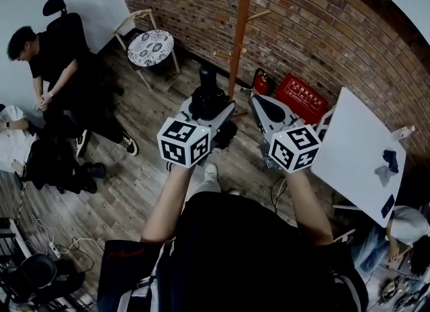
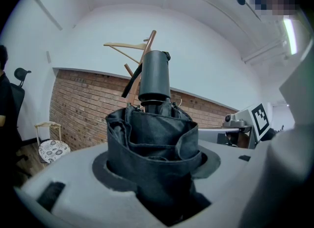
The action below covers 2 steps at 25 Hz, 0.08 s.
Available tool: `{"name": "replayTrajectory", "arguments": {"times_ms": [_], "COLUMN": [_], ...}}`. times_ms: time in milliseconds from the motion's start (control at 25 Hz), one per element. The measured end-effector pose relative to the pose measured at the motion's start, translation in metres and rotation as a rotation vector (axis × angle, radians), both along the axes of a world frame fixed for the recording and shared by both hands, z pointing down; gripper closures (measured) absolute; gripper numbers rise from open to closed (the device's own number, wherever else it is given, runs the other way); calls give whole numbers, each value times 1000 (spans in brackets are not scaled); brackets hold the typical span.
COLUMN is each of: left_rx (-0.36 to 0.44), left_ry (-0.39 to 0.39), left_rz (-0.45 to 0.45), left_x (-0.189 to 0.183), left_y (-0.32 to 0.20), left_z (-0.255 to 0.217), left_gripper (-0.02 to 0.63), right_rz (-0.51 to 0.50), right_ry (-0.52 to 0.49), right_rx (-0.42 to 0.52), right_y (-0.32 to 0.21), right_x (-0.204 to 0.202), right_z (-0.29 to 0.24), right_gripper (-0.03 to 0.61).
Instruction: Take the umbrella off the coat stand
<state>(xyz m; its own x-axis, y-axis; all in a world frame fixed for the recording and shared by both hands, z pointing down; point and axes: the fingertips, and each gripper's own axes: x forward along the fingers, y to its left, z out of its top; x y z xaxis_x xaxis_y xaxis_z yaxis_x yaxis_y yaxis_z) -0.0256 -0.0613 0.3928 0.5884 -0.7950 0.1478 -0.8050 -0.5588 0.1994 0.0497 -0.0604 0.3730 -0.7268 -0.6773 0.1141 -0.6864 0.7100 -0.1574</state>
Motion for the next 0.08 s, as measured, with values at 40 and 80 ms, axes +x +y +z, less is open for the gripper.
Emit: {"name": "replayTrajectory", "arguments": {"times_ms": [40,80], "left_rx": [-3,-6], "left_ry": [1,3], "left_rz": [-1,-2], "left_x": [1,3], "left_y": [1,2], "left_z": [1,1], "left_gripper": [328,328], "right_rz": [0,0], "right_ry": [0,1], "right_rx": [1,1], "right_y": [1,2], "right_x": [2,3], "right_z": [0,-1], "right_gripper": [551,551]}}
